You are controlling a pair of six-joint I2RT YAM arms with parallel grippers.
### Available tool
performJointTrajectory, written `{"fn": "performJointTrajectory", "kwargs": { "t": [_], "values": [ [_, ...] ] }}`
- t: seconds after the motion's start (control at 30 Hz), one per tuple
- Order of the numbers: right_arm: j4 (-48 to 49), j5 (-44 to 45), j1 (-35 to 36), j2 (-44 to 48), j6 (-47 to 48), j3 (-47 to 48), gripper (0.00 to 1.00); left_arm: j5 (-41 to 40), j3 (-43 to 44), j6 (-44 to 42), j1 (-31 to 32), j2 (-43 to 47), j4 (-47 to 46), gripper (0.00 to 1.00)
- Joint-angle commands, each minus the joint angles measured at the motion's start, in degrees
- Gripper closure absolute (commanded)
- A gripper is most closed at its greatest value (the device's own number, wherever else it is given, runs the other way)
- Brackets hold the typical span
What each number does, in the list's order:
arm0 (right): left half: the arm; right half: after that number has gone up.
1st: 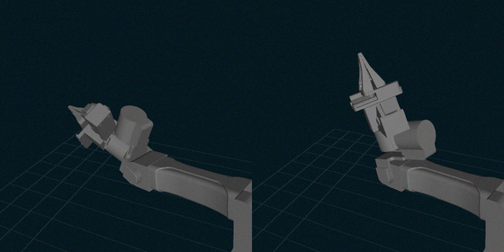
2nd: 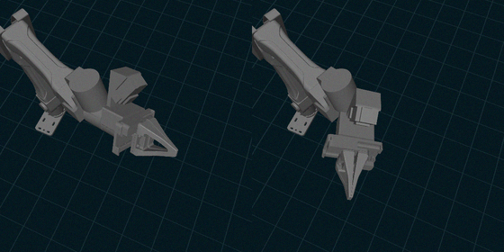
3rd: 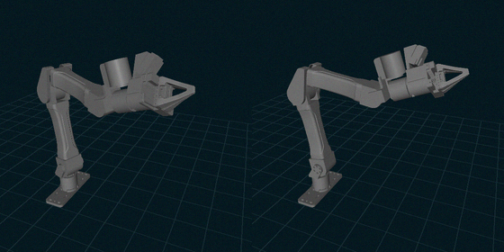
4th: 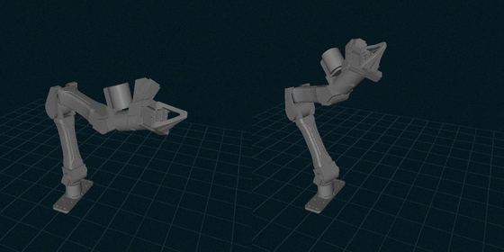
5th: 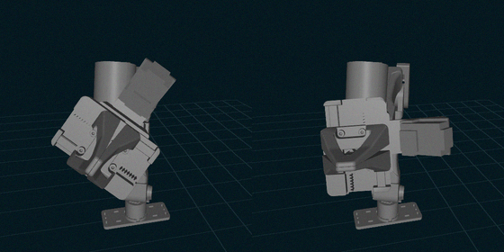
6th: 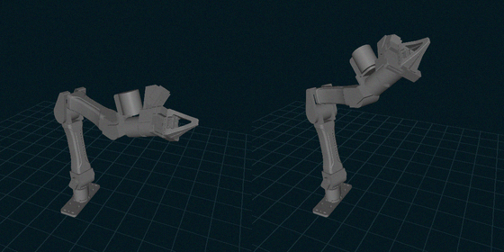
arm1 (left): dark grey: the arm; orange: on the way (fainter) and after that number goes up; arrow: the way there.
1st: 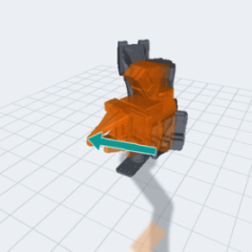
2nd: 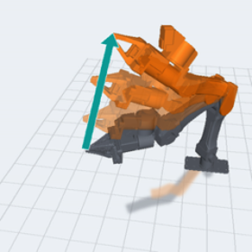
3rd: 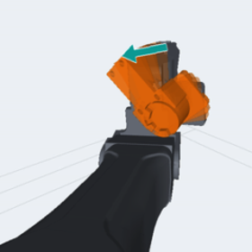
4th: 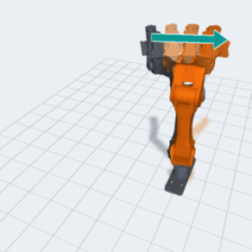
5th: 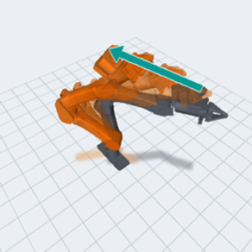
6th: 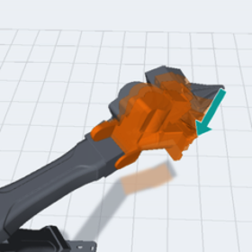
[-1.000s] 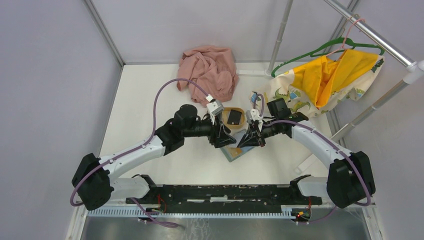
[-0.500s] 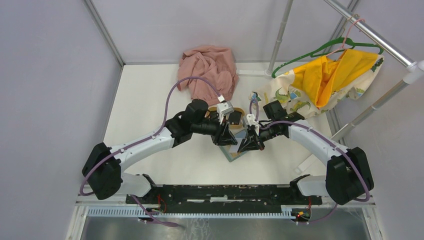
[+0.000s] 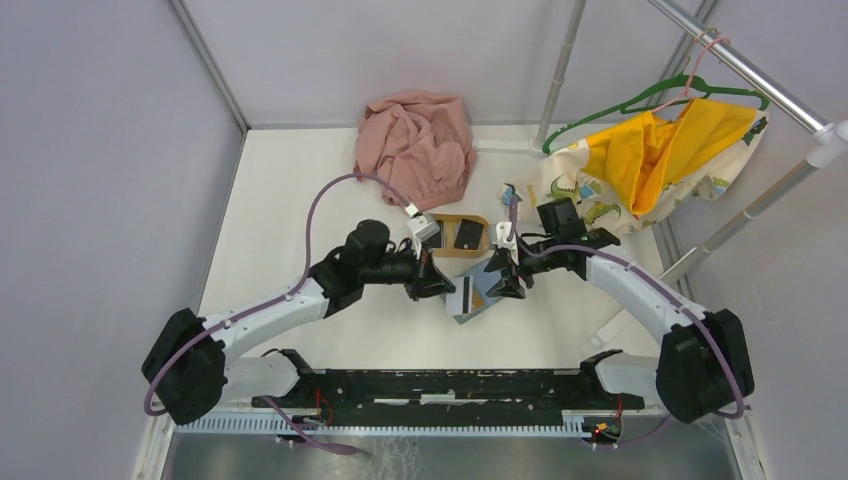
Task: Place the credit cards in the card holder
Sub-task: Pick up the credit card from the storage box, then insert the credit card into the card holder.
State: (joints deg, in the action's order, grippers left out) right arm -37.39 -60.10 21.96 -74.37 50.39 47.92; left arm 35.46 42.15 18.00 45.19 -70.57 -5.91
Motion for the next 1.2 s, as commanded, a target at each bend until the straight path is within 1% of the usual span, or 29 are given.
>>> {"fn": "performJointTrajectory", "kwargs": {
  "t": [0.0,0.03,0.1,0.13,0.17,0.23,0.3,0.33,0.43,0.47,0.53,0.57,0.63,0.7,0.73,0.8,0.87,1.0,1.1,1.17],
  "values": [
    [21.57,19.17,-2.0,9.52,-9.46,-8.09,0.38,-6.35,-11.24,15.14,-1.51,5.89,-13.31,0.98],
    [26.35,22.72,-2.23,10.99,-10.73,-10.82,0.37,-8.18,-13.8,17.74,-1.51,6.73,-15.34,0.98],
    [30.76,27.61,-2.83,10.71,-15.66,-12.63,0.29,-11.17,-18.4,22.57,-1.51,7.76,-19.76,0.98],
    [30.62,29.21,-3.1,9.17,-17.96,-11.79,0.24,-12.63,-21.13,24.93,-1.51,8.08,-22.26,0.98],
    [29.51,30.05,-3.43,7.39,-19.12,-10.6,0.21,-14.16,-22.55,27.28,-1.45,8.32,-23.84,0.98],
    [27.33,30.52,-3.67,3.78,-20.23,-8.83,0.2,-17.39,-24.73,31.02,-1.51,8.38,-26.3,0.98],
    [29.22,32.43,-3.69,1.46,-22.96,-9.64,0.22,-19.97,-25.69,33.29,-1.51,8.17,-27.79,0.98],
    [31.03,34.15,-3.71,0.71,-25.08,-10.34,0.25,-20.67,-25.87,34.08,-1.55,7.96,-28.69,0.98],
    [34.34,39.4,-3.69,-2.02,-30.26,-10.77,0.37,-22.43,-25.89,35.47,-1.51,7.05,-30.84,0.98],
    [34.43,40.05,-3.67,-2.79,-31.2,-10.58,0.41,-22.65,-25.89,35.86,-1.46,6.65,-31.65,0.98],
    [35.12,40.2,-3.7,-3.66,-32.43,-10.67,0.45,-22.8,-25.89,36.7,-1.43,5.32,-33.11,0.98],
    [35.93,40.17,-3.72,-3.83,-33.07,-11.14,0.46,-22.81,-25.83,37.04,-1.49,4.6,-33.96,0.98],
    [36.96,39.26,-3.72,-4.27,-34.0,-11.85,0.52,-22.81,-25.87,37.59,-1.42,3.02,-35.47,0.98],
    [36.7,38.64,-3.7,-5.18,-34.53,-11.66,0.62,-22.95,-26.16,38.36,-1.43,1.6,-37.08,0.98],
    [36.26,38.75,-3.72,-5.51,-34.66,-11.46,0.7,-23.23,-26.46,38.8,-1.42,1.05,-38.13,0.98],
    [34.93,38.63,-3.73,-5.4,-34.98,-11.06,0.82,-24.05,-27.15,40.3,-1.38,-0.16,-40.39,0.98],
    [33.03,37.09,-3.67,-4.41,-35.64,-11.26,0.89,-24.61,-27.73,41.95,-1.34,-1.39,-43.11,0.98],
    [27.78,35.09,-3.72,-1.18,-35.25,-13.06,0.93,-25.61,-28.15,44.22,-0.69,-3.34,-46.89,0.98],
    [24.39,33.95,-3.72,3.59,-32.66,-15.54,0.92,-27.4,-28.26,44.56,0.35,-4.49,-48.12,0.98],
    [21.13,31.19,-3.59,6.09,-30.34,-15.86,0.91,-27.87,-28.26,44.74,0.77,-5.46,-49.28,0.98]
  ]
}}
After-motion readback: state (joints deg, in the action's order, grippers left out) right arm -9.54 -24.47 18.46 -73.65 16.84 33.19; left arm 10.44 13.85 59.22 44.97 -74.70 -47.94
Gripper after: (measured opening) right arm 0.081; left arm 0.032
